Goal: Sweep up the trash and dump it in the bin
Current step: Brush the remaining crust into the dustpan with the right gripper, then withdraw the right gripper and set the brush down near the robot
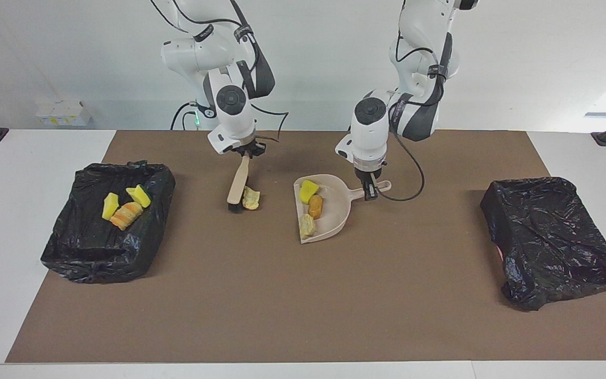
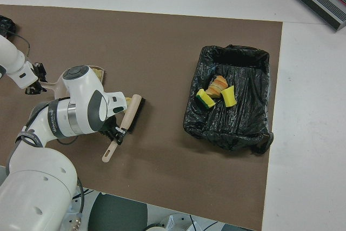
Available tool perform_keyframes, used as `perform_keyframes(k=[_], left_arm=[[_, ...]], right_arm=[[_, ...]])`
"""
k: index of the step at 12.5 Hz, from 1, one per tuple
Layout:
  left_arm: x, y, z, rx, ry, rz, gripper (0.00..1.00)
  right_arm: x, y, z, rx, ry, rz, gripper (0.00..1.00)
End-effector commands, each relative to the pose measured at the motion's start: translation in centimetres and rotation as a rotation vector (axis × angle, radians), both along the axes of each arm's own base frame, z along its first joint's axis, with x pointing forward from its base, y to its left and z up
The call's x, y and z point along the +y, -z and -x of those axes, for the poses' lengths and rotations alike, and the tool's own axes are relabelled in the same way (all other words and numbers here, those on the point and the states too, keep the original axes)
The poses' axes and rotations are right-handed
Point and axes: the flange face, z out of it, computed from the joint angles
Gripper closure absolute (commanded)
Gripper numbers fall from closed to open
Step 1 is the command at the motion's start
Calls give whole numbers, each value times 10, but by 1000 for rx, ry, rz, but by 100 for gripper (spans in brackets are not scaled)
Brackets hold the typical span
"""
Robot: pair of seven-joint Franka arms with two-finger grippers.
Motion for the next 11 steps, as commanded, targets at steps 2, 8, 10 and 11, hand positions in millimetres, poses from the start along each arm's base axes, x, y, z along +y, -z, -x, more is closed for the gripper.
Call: perform_keyframes(k=[2,8,10,11], left_arm=[[5,2,15,3,30,2,100],[7,3,13,-3,22,7,100],[9,4,12,-2,18,7,100],[10,4,12,-2,18,7,100]], right_arm=[[87,1,-24,4,-52,-64,100],[163,-12,-36,-34,-43,-231,100],[156,-15,-35,-12,-92,-224,100],[148,-20,-35,10,-113,-214,100]])
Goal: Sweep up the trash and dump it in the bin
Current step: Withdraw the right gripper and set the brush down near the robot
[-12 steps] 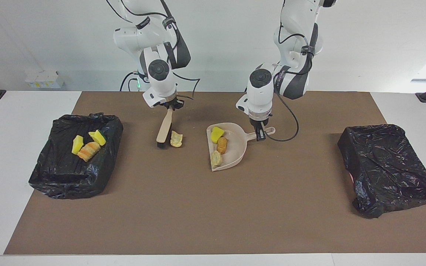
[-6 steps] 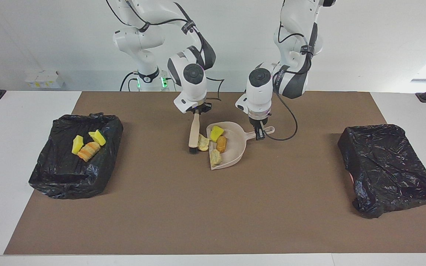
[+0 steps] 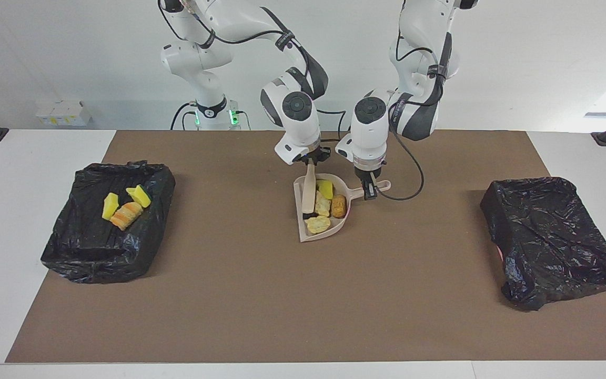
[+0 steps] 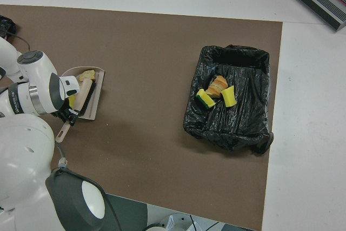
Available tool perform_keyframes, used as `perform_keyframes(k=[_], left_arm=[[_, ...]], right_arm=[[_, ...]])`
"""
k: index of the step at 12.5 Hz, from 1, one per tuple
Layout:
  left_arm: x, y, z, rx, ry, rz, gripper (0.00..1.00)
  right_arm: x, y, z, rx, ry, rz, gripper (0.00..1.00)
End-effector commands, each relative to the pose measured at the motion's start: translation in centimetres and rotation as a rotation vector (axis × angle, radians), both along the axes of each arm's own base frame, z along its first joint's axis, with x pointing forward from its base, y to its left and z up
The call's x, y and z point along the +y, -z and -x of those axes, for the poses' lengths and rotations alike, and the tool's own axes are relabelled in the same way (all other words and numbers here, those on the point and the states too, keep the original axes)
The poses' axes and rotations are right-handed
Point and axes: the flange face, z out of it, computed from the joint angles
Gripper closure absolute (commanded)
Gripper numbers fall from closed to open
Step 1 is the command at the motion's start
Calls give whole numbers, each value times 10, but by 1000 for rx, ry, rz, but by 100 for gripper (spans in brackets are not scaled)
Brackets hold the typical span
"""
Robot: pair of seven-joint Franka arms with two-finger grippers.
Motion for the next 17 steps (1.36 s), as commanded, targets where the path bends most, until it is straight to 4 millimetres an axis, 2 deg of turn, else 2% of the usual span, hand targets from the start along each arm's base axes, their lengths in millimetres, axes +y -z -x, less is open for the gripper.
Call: perform_keyframes(k=[1,4,6,9,13,16,17], left_arm=[[9,1,9,3,16,2,100],[9,1,9,3,18,2,100],[10,2,9,5,22,1,100],[13,1,5,0,20,5,100],[7,-6,-4,-20,25,18,100],[11,-9,-8,-22,37,20,100],[22,-12,-16,-28,13,23,100]], right_arm=[[-23,-22,-7,32,-46,-14,100],[-69,-57,-16,60,-75,-7,100],[-87,-76,-16,43,-106,29,100],[-95,-91,-13,26,-149,102,100],[-93,-89,-3,2,-179,105,100],[-90,-88,0,5,-185,104,100],[-91,-88,0,5,-184,105,100]])
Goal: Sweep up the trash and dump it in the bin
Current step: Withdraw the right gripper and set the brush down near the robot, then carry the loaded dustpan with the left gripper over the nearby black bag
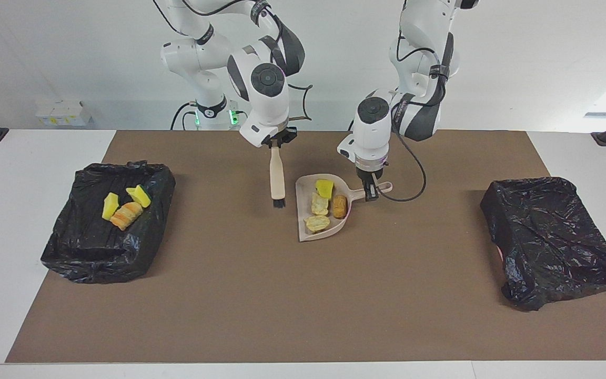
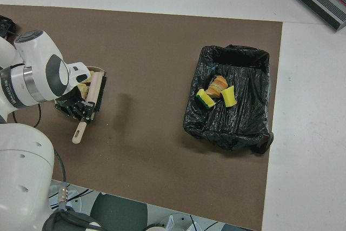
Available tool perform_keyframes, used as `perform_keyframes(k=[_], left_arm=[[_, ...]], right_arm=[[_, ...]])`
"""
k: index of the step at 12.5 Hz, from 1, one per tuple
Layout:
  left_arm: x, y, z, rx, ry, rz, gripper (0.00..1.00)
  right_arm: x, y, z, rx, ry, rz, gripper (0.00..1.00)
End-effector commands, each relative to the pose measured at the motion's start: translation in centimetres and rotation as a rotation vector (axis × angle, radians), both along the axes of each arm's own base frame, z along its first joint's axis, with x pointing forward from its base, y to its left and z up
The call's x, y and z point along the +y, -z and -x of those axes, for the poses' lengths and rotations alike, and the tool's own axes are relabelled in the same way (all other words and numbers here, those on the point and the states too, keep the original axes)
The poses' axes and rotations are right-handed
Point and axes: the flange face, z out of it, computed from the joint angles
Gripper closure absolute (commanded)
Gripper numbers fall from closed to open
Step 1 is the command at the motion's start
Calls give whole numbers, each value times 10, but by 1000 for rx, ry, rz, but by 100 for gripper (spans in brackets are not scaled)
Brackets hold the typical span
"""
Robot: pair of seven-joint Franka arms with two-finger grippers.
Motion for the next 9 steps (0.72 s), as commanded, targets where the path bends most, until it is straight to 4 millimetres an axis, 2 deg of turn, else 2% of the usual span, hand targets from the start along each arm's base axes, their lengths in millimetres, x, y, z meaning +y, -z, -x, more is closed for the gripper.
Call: perform_keyframes(k=[1,3,4,5,6,9], left_arm=[[21,-11,-16,-23,-25,15,100],[28,-14,-24,-30,-55,16,100],[39,-14,-30,-29,-77,7,100],[51,-19,-37,-37,-89,5,100],[73,-24,-48,-45,-123,8,100],[136,-49,-76,-53,-94,9,100]], right_arm=[[-4,-6,8,-23,-30,-4,100],[-4,-4,11,-18,-30,-4,100],[3,-1,15,-18,-35,-2,100],[20,5,28,-25,-59,-5,100],[32,15,35,-49,-40,-4,100],[85,43,63,-62,-13,11,100]])
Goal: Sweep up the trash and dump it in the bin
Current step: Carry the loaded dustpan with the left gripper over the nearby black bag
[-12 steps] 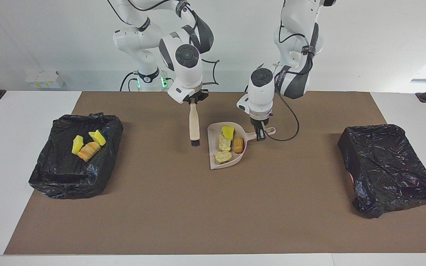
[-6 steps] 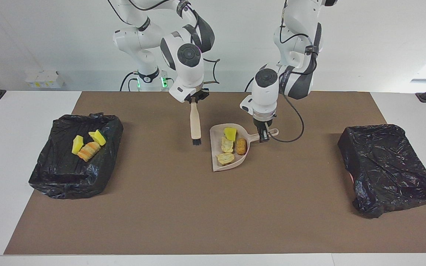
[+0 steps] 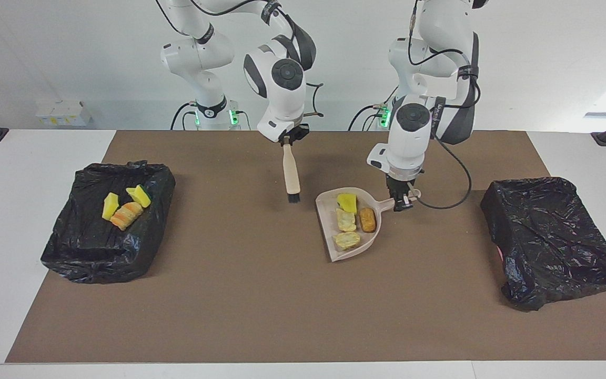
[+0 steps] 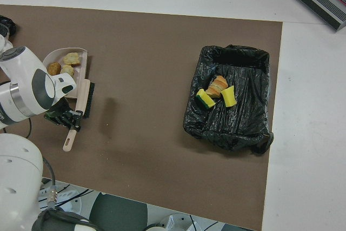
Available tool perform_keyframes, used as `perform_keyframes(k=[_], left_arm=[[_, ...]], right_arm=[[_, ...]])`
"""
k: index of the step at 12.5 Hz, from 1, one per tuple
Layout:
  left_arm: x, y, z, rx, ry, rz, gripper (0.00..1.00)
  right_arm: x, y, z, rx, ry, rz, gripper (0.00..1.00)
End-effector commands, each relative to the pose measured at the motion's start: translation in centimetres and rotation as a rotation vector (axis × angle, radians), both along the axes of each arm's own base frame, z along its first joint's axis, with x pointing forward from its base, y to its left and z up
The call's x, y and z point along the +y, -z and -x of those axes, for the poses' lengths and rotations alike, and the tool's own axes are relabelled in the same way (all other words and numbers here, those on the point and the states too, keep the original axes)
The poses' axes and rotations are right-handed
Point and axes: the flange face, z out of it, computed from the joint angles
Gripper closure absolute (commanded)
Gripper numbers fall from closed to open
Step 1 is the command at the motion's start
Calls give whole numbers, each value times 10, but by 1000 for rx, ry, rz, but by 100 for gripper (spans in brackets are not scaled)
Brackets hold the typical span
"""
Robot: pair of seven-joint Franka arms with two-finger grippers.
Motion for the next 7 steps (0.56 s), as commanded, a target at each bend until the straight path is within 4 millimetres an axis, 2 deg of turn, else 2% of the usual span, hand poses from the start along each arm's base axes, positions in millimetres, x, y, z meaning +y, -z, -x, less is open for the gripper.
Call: perform_keyframes(k=[1,3,4,7], left_arm=[[57,-34,-21,-10,14,-11,100],[106,-53,-35,-41,15,-7,100],[147,-61,-43,-50,-9,-9,100],[253,-85,-64,-74,50,2,100]], right_arm=[[43,26,31,0,6,4,100],[71,50,46,-2,55,14,100],[81,58,53,-3,50,11,100],[83,64,54,13,63,6,100]])
